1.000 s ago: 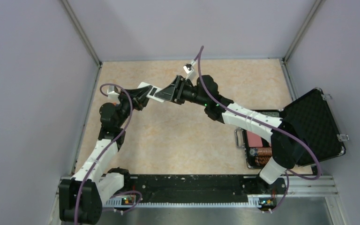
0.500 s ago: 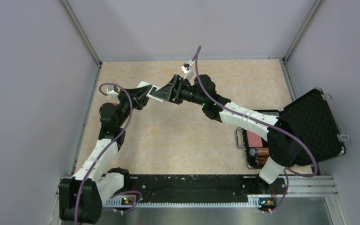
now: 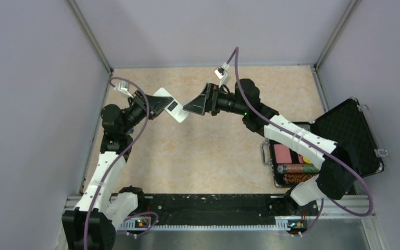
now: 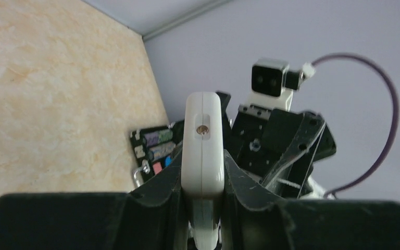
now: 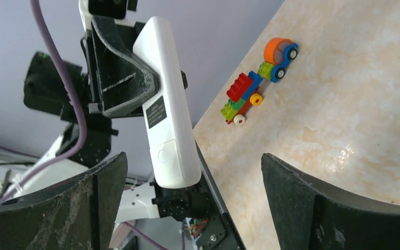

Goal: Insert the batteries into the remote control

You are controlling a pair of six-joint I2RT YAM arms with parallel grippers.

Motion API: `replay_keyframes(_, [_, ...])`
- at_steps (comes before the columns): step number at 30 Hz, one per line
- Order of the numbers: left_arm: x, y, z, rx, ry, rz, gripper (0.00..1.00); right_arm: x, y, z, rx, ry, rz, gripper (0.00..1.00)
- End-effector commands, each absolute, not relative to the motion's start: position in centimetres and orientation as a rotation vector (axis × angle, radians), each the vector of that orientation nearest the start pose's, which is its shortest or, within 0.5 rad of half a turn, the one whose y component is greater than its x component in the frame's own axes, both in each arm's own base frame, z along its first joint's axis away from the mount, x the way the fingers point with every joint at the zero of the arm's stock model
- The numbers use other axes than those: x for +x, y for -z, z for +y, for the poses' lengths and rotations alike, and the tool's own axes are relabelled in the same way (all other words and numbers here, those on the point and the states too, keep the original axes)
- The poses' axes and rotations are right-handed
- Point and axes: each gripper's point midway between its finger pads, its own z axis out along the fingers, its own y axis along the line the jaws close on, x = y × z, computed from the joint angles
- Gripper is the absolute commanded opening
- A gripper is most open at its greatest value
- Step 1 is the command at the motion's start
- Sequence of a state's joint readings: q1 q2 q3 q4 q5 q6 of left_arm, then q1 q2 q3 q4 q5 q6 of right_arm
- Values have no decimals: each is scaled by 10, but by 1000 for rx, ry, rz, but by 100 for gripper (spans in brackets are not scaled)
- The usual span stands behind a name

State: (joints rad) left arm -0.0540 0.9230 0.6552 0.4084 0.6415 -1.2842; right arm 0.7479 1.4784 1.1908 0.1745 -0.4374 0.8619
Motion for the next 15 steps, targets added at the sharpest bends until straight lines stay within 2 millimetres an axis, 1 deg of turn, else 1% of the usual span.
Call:
replay_keyframes(1, [263,-346,-176,51,1499,1718,0,243,-325,381,-603,-1530,1822,97])
replay_keyframes(2, [259,-346,-179,91,1523,1730,0,240,-328,384,-674,-1539,1811,97])
replay_keyframes(3, [257,-346,-181,121,1545,1743,0,234,-324,388,-754,-1567,1815,97])
replay_keyframes(4, [254,-347,-183,161,1564,1745,0,232,-316,392,-815,-1575,1824,96])
replay_keyframes(7, [247,-351,-186,230,1586,1739,0,226,-307,396,-914,-1601,1820,95])
replay_keyframes(11, [244,-353,-187,260,1593,1727,0,220,-301,401,-956,-1635,1813,93])
replay_keyframes(15, [241,-356,-188,266,1631,1722,0,218,-291,411,-974,-1691,1821,84])
